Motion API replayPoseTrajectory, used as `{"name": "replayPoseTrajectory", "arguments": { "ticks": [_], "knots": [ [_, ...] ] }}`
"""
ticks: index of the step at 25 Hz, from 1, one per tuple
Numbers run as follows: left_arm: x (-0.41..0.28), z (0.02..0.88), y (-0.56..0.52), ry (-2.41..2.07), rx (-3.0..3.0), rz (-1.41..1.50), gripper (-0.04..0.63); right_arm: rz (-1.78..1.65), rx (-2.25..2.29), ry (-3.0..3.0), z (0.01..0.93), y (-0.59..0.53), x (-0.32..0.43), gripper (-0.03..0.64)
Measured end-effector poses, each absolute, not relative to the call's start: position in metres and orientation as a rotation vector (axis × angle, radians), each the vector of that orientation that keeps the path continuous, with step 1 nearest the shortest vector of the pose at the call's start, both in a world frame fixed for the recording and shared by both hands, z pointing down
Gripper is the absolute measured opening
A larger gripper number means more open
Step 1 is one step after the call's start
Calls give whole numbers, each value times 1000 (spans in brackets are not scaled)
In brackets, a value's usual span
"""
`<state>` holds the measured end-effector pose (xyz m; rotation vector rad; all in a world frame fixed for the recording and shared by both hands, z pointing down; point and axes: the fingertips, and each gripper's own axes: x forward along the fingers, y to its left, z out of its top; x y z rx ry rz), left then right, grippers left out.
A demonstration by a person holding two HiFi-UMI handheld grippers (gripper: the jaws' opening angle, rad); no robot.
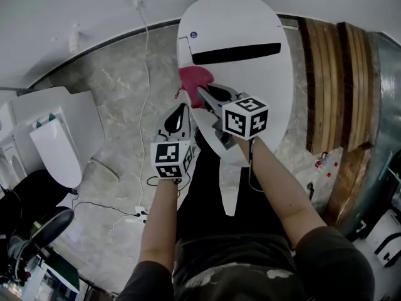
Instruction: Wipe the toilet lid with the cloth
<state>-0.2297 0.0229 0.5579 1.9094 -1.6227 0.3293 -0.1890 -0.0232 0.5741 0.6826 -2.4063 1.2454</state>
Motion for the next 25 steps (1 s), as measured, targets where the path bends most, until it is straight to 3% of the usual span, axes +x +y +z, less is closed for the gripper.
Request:
{"name": "replayPoseTrajectory", "arguments": {
  "ticks": [7, 25],
  "knots": [
    [-209, 576, 44, -1580, 1891, 360, 8, 1205, 767, -2361, 602, -41, -163, 41],
    [-9, 588, -30, -1516, 1957, 400, 8, 1308, 1149, -2229, 625, -125, 145, 41]
  ]
}}
